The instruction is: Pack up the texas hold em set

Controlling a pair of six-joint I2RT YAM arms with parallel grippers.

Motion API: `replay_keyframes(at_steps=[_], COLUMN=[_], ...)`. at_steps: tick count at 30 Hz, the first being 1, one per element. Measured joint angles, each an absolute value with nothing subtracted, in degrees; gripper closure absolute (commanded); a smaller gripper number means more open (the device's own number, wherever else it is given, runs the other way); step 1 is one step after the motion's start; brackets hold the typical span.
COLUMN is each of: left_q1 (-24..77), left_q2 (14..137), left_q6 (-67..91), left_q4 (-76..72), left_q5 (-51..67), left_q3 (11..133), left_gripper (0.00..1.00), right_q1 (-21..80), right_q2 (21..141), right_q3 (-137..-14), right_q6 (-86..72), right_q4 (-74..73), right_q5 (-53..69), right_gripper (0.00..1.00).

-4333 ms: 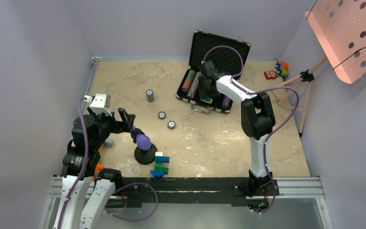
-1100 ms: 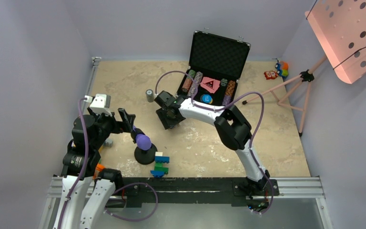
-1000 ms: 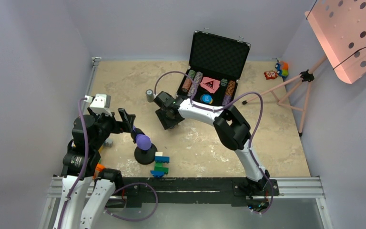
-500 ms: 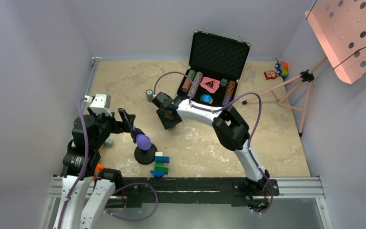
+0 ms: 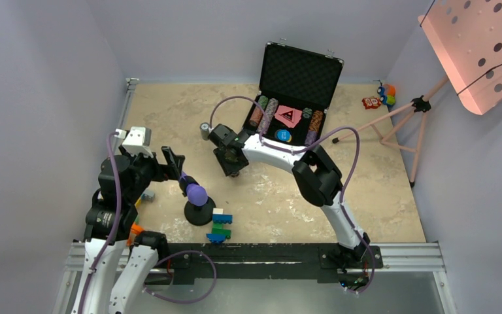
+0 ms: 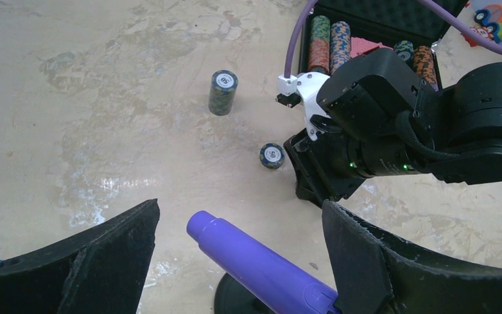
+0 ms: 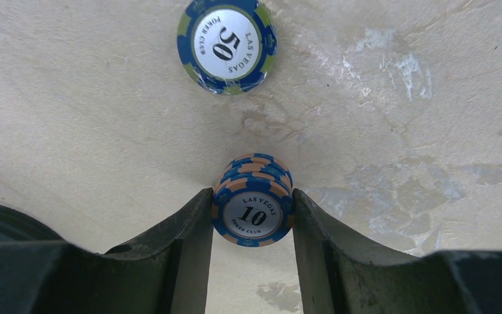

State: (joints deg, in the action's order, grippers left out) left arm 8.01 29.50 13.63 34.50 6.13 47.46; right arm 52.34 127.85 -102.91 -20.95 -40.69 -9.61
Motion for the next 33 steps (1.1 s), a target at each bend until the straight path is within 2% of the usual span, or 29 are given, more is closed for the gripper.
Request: replay_keyframes(at_steps=[5,17,33], left_q1=[8.01,8.01,8.45], left_q2=[32.88,41.19,68.27], left_q6=[13.41,15.44,24.8], left_q4=[35.73,36.93,37.39], left_q5=[5.45,10.0,39.62], left_q3=[52.66,62.78,71.11], left_gripper=[0.02,0.05,0.24], right_q1=[51.9,48.93,47.99], right_q2=[126.41,112.55,95.83], right_q3=[-105.23,-104.25,-97.12], right_q6=[-19.77,-16.43,-5.15], right_q4=[-42.41,-45.93,-54.54], right_q5=[-9.43,-9.08,-2.83], right_gripper=[1.0,1.0,1.0])
